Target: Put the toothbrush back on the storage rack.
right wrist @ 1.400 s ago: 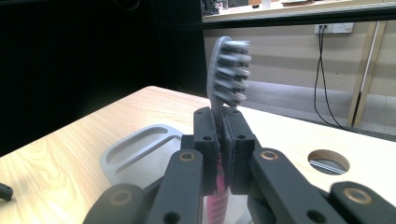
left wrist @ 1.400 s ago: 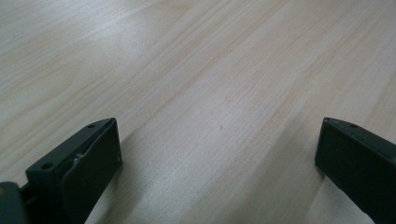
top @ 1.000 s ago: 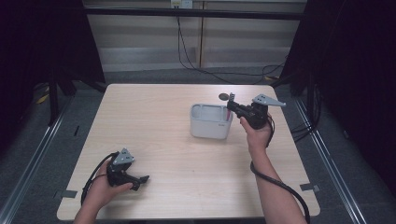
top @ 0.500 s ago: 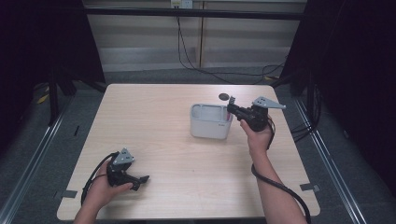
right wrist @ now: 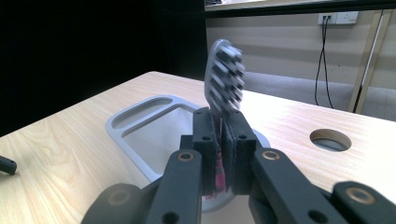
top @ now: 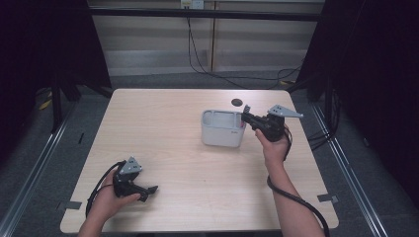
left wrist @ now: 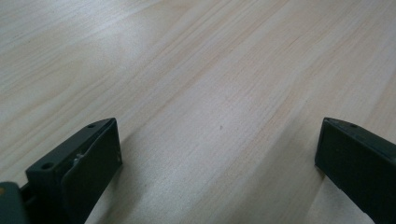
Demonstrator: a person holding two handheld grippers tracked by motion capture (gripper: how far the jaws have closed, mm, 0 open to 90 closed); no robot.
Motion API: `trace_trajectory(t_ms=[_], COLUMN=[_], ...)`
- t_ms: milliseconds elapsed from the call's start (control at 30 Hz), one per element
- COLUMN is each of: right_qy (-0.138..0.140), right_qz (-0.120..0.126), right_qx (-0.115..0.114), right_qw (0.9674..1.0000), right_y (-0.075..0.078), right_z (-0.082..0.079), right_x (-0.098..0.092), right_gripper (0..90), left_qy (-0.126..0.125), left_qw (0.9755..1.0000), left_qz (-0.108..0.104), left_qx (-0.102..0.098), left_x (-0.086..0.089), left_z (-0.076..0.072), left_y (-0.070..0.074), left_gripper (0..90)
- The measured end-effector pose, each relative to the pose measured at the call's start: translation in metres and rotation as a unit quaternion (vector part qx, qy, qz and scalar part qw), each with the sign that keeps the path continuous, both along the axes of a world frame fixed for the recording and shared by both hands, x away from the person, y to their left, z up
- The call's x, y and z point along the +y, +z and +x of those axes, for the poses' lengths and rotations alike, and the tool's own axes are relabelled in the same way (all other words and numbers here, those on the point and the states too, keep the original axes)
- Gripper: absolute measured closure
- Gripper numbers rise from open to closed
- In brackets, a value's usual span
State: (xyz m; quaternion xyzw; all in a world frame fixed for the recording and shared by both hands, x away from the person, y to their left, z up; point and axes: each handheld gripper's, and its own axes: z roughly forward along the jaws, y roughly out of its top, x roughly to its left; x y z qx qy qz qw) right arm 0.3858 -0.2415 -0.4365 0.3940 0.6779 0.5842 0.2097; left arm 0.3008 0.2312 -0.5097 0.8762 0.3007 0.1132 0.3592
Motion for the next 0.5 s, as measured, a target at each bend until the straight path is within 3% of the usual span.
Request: trace_trajectory(t_ms=[500], right_qy=[0.007], right_qz=[-0.004], right_qx=[-0.002], right_qw=[1.0000], right_y=[-0.0021], right_z=[-0.0056], right_x=[0.0018], right_gripper=[84.2], left_qy=[0.000], left_qw=[1.0000], left_qz=[0.000], left_qx=[0.001], left_x=[0.0000], left_z=[0.0000], left_y=[0.0000], left_gripper=[0.0])
